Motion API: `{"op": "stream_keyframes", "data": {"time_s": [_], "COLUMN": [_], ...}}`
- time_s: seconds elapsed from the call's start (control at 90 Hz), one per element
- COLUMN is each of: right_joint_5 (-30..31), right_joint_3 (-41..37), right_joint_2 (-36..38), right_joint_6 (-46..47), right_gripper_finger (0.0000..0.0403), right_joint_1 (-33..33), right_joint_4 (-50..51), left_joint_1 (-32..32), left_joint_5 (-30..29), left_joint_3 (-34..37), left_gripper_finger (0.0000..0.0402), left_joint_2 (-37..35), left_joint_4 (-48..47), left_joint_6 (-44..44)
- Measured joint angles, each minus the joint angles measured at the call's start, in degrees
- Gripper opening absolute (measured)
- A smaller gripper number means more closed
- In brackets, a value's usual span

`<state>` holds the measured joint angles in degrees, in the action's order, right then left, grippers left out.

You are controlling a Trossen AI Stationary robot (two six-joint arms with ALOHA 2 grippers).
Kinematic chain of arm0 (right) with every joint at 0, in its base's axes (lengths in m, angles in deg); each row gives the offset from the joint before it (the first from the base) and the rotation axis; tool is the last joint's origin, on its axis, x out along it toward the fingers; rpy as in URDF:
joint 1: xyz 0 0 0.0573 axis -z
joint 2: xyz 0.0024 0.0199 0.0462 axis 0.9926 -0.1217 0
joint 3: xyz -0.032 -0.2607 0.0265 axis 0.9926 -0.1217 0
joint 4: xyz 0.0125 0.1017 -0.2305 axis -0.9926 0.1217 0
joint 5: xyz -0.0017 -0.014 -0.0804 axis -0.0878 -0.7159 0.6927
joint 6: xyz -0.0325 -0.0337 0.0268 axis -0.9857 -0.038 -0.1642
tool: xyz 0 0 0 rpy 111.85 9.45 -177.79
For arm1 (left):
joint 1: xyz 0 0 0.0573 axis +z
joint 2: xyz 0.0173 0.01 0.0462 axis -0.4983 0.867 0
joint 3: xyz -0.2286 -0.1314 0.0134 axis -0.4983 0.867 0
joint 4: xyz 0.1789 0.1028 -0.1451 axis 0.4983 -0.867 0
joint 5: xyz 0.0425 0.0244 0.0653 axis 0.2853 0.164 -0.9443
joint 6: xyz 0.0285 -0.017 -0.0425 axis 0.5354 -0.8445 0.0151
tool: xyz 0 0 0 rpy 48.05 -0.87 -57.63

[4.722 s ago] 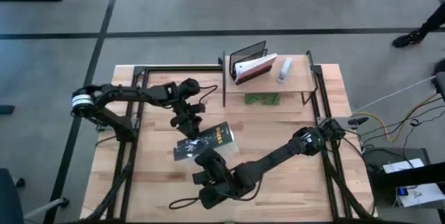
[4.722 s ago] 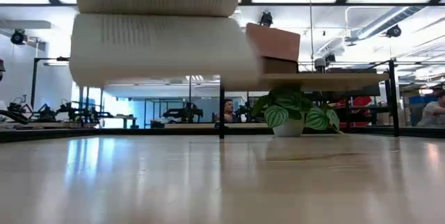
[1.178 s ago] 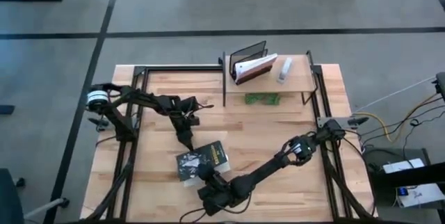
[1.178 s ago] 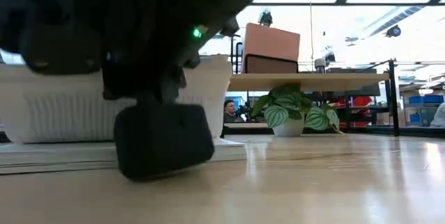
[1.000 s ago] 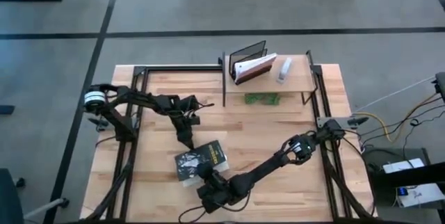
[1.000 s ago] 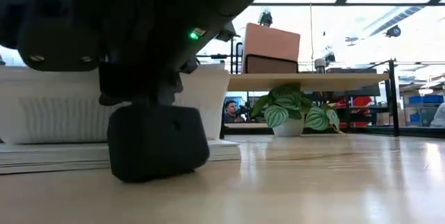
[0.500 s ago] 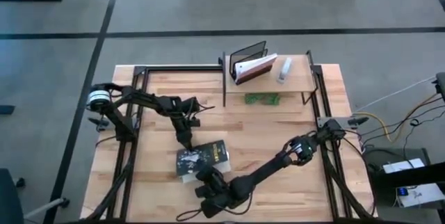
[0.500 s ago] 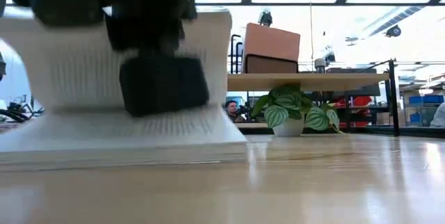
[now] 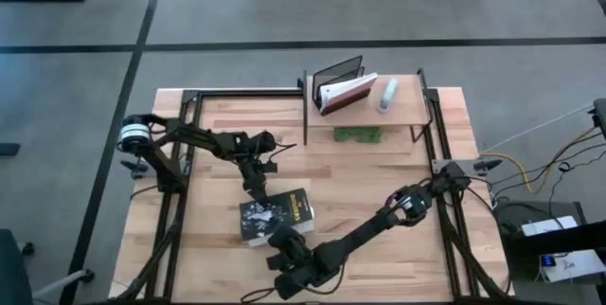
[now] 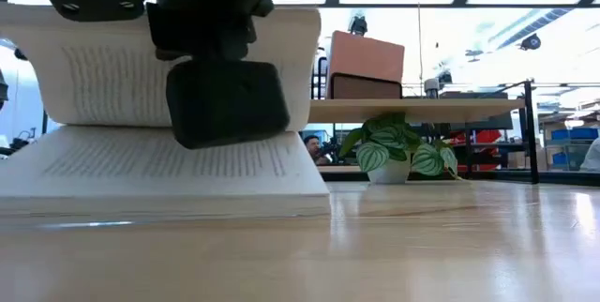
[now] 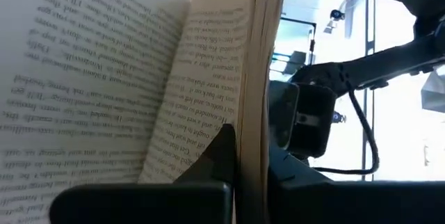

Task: Stock shelves
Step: Put the black book into the black desk organizer on the shelf

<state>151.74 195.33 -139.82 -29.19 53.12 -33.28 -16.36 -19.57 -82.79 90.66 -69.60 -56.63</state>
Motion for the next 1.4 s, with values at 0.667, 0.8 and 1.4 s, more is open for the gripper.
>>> {"op": "stream_keyframes", "data": {"time_s": [0.667,0.8,1.4], "right_joint_5": [-14.79,-14.24,-17.93], "right_joint_3": [-1.81,-2.02,-2.12], "right_joint_2": [0.07,0.05,0.05], "right_joint_6": [11.63,11.46,10.39], "right_gripper_finger": [0.0000,0.0000,0.0000], "right_joint_1": [0.09,0.10,1.03], "right_joint_4": [1.71,1.63,0.54], "left_joint_1": [-3.26,-3.46,-3.83], "left_joint_5": [0.56,0.38,-6.28], "left_joint_3": [-1.84,-1.84,-1.70], "left_gripper_finger": [0.0272,0.0272,0.0084], "left_joint_2": [-1.05,-1.07,-1.03], "left_joint_4": [0.46,0.46,0.09], "left_joint_6": [-1.77,-1.83,1.82]}}
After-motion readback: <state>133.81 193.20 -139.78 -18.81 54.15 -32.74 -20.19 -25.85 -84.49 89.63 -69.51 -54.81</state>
